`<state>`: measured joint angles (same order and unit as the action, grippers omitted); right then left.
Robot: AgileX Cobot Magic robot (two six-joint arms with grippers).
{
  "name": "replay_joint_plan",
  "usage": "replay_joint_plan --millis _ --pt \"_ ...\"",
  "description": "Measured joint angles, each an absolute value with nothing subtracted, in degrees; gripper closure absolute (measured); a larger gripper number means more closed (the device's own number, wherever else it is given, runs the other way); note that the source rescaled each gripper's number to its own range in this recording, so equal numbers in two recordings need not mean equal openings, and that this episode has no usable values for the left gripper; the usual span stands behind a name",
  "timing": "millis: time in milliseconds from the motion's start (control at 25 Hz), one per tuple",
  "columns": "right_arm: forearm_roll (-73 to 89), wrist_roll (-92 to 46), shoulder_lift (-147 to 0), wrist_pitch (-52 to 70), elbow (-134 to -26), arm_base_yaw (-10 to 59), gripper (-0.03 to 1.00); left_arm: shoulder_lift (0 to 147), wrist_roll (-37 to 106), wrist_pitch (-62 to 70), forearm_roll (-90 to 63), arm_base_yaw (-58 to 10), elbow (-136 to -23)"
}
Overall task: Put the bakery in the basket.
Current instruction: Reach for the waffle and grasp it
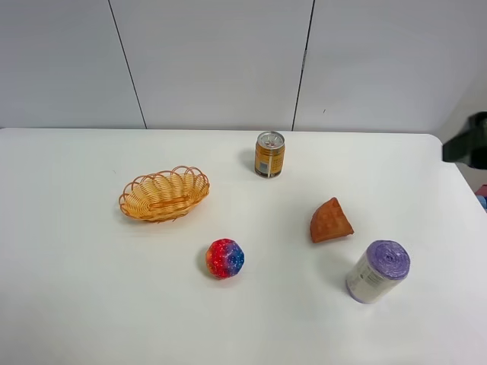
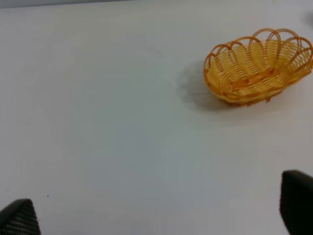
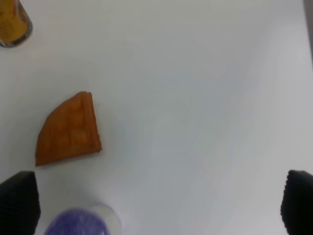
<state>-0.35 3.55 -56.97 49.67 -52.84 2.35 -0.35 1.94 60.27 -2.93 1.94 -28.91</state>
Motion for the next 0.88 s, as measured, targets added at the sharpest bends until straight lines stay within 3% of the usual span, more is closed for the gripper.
replay_joint_plan --millis 200,440,880 --pt "5.05 0.97 -75.92 40.85 -55.6 2.88 -0.03 -0.35 1.94 60.27 -2.93 1.94 -28.91" --pt "7.26 -0.56 -92.41 35.11 -57.2 8.57 -0.03 -0.35 1.94 60.27 -2.93 1.94 -28.91" --pt "9.29 2.21 -107.84 26.48 -57.96 14.94 -0.03 -0.35 1.94 60.27 -2.93 1.94 -28.91"
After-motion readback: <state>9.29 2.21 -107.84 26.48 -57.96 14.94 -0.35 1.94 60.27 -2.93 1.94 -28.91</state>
